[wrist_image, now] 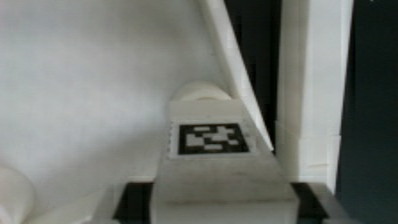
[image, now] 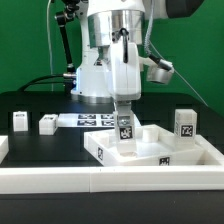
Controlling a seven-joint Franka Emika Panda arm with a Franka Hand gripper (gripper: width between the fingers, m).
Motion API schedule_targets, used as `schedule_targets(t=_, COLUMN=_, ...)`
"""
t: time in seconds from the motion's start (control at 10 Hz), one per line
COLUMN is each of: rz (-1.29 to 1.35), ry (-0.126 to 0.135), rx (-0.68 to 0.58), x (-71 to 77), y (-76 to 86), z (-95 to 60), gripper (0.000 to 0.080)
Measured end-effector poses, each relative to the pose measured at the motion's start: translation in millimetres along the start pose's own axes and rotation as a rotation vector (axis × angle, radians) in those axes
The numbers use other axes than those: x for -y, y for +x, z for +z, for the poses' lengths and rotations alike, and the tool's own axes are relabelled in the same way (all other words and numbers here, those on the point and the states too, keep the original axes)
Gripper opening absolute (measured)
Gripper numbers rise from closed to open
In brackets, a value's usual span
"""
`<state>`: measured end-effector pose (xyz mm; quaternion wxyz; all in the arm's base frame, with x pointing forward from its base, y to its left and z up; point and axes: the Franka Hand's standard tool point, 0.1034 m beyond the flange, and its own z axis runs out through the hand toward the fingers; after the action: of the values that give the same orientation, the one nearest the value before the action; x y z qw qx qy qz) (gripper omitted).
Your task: Assemble square table
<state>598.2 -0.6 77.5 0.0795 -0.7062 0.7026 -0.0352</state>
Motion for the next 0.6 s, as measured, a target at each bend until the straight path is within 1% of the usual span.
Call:
schedule_targets(t=0.1, rz=-0.014, ry=0.000, rx=0.000, x=0.0, y=-0.1, z=0.0, gripper=0.0290)
schedule_targets(t=0.2, rz=-0.058, ry=0.001, rx=0.000, x=0.3, y=0.3, z=-0.3, gripper=0.0452)
schedule_targets(t=0.3, rz=-0.102, ry=0.004, rx=0.001, x=2.3, y=1.8, z=-2.1, gripper=0.0575)
schedule_targets(t=0.4, rz=-0.210, ry=0.003, rx=0.002, x=3.8, y=1.5, z=-3.2, gripper=0.0575)
schedule_targets(t=0.5, rz=-0.348, ry=-0.011, rx=0.010, x=4.1, y=-1.2, z=-3.6, gripper=0.0634)
schedule_targets(t=0.6, rz=-0.466, ry=-0.032, rx=0.025, x=7.0, y=-5.5, z=-5.5, gripper=0.0645)
